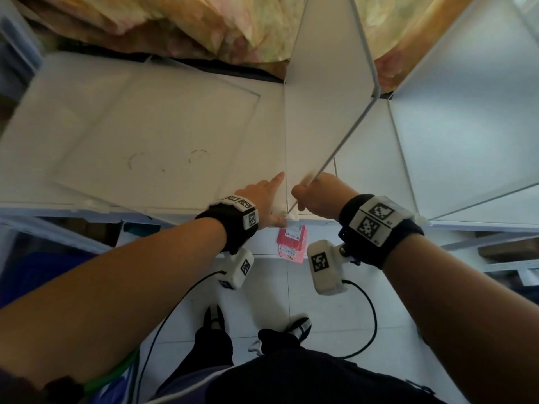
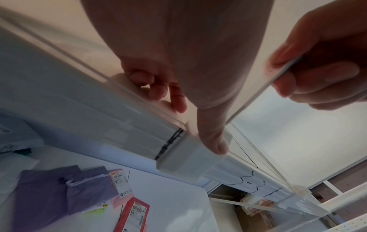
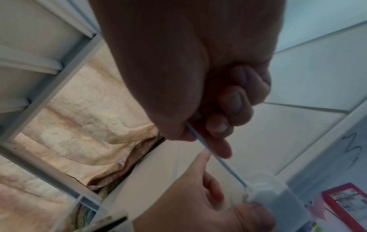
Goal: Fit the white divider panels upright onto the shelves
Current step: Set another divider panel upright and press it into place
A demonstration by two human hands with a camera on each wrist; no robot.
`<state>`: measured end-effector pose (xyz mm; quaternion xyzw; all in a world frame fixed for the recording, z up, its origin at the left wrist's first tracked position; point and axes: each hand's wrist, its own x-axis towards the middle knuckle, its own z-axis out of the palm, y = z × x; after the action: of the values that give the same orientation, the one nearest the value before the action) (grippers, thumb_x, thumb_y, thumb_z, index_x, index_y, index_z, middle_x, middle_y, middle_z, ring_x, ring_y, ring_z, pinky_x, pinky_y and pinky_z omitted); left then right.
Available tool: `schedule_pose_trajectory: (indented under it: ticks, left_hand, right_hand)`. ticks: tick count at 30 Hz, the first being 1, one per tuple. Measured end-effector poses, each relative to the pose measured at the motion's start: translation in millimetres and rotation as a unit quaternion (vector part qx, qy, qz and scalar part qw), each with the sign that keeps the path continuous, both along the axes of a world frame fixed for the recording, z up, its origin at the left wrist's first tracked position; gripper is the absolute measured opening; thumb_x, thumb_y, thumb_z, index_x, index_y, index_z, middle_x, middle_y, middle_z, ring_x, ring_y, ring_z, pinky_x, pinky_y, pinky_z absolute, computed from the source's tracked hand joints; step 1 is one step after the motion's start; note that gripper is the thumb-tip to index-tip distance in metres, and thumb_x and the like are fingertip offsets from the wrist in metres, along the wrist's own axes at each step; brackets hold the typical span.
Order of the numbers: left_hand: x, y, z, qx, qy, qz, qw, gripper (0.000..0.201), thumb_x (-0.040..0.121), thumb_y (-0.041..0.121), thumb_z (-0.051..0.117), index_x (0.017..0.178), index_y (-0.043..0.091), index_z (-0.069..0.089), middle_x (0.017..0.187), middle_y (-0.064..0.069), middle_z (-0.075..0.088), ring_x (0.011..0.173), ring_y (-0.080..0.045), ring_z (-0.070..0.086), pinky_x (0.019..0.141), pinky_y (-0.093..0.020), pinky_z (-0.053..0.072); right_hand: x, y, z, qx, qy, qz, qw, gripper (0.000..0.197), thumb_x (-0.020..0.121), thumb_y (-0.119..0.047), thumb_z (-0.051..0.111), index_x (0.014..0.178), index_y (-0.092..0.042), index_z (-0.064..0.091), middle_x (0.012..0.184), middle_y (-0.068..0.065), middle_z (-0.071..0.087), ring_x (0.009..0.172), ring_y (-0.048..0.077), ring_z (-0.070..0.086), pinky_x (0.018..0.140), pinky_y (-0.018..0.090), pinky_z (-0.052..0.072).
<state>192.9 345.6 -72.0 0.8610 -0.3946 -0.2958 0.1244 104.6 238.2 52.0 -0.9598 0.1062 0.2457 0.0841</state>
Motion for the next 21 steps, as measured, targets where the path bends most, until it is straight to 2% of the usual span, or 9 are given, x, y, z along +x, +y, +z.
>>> schedule_pose_trajectory:
  ticks: [3, 6, 7, 8, 9, 11, 13, 17, 21]
  left_hand:
    - [2, -2, 2, 0.007, 0.018, -0.004, 1.0, 0.12, 0.069, 0.064, 0.073, 0.151, 0.037, -0.011, 0.127, -0.007, 0.05, 0.104, -0.029, 0.056, 0.089, -0.049, 0.049]
    - [4, -4, 3, 0.011, 0.027, -0.008, 1.0, 0.121, 0.07, 0.061, 0.074, 0.151, 0.037, -0.012, 0.128, -0.008, 0.05, 0.104, -0.029, 0.057, 0.089, -0.048, 0.048]
    - [4, -5, 3, 0.013, 0.029, -0.009, 0.999, 0.121, 0.07, 0.061, 0.074, 0.151, 0.037, -0.012, 0.13, -0.008, 0.049, 0.105, -0.029, 0.056, 0.089, -0.048, 0.048]
    - [4, -5, 4, 0.014, 0.031, -0.01, 0.999, 0.122, 0.07, 0.061, 0.075, 0.151, 0.037, -0.013, 0.132, -0.008, 0.048, 0.107, -0.03, 0.056, 0.09, -0.048, 0.048]
    - [4, -6, 4, 0.017, 0.031, -0.011, 0.999, 0.122, 0.07, 0.061, 0.075, 0.151, 0.037, -0.013, 0.134, -0.009, 0.047, 0.11, -0.031, 0.055, 0.091, -0.048, 0.047]
    - [4, -6, 5, 0.02, 0.032, -0.011, 0.999, 0.123, 0.07, 0.061, 0.075, 0.151, 0.036, -0.013, 0.137, -0.009, 0.045, 0.115, -0.032, 0.053, 0.093, -0.048, 0.046]
    - [4, -7, 5, 0.021, 0.035, -0.011, 0.999, 0.124, 0.069, 0.061, 0.076, 0.151, 0.036, -0.013, 0.139, -0.009, 0.044, 0.117, -0.033, 0.053, 0.094, -0.048, 0.045]
    - [3, -7, 5, 0.019, 0.031, -0.007, 0.999, 0.124, 0.069, 0.061, 0.076, 0.152, 0.036, -0.013, 0.14, -0.009, 0.044, 0.118, -0.033, 0.053, 0.093, -0.048, 0.045]
    - [3, -6, 5, 0.017, 0.031, -0.006, 0.999, 0.124, 0.069, 0.06, 0.076, 0.152, 0.035, -0.012, 0.14, -0.009, 0.044, 0.117, -0.033, 0.054, 0.092, -0.047, 0.046]
  right_hand:
    - [-3, 4, -1, -0.042, 0.016, 0.07, 0.997, 0.021, 0.099, -0.01, 0.041, 0.111, -0.001, 0.057, 0.106, 0.011, 0.067, 0.094, 0.026, 0.066, 0.083, 0.031, 0.053]
    - [-11, 10, -4, -0.059, 0.021, 0.072, 0.995, 0.021, 0.099, -0.012, 0.043, 0.111, -0.002, 0.056, 0.106, 0.012, 0.065, 0.093, 0.027, 0.064, 0.072, 0.028, 0.045]
    - [-13, 8, -6, -0.082, 0.022, 0.099, 0.991, 0.02, 0.099, -0.011, 0.042, 0.111, -0.002, 0.056, 0.108, 0.012, 0.065, 0.094, 0.027, 0.064, 0.074, 0.029, 0.047]
    - [-12, 7, -5, -0.073, 0.013, 0.076, 0.994, 0.021, 0.099, -0.01, 0.041, 0.111, -0.002, 0.055, 0.11, 0.012, 0.065, 0.096, 0.028, 0.065, 0.079, 0.031, 0.051]
    - [-11, 2, -6, -0.086, 0.006, 0.095, 0.992, 0.021, 0.098, -0.009, 0.042, 0.112, -0.002, 0.055, 0.112, 0.012, 0.064, 0.098, 0.028, 0.064, 0.085, 0.034, 0.053]
    - [-7, -1, -4, -0.079, 0.018, 0.069, 0.994, 0.021, 0.098, -0.011, 0.042, 0.11, -0.002, 0.057, 0.114, 0.013, 0.064, 0.101, 0.029, 0.064, 0.09, 0.036, 0.053]
    - [-4, -2, -3, -0.04, 0.022, -0.004, 0.999, 0.023, 0.097, -0.014, 0.042, 0.106, -0.001, 0.06, 0.11, 0.015, 0.066, 0.099, 0.031, 0.064, 0.089, 0.037, 0.053]
    - [-3, 0, -8, -0.012, 0.015, -0.048, 0.999, 0.021, 0.097, -0.012, 0.043, 0.104, -0.002, 0.059, 0.107, 0.014, 0.067, 0.095, 0.029, 0.065, 0.086, 0.034, 0.054]
    - [-1, 1, -7, 0.016, 0.002, -0.109, 0.994, 0.029, 0.095, -0.019, 0.041, 0.1, 0.0, 0.063, 0.104, 0.018, 0.066, 0.097, 0.033, 0.063, 0.083, 0.034, 0.053]
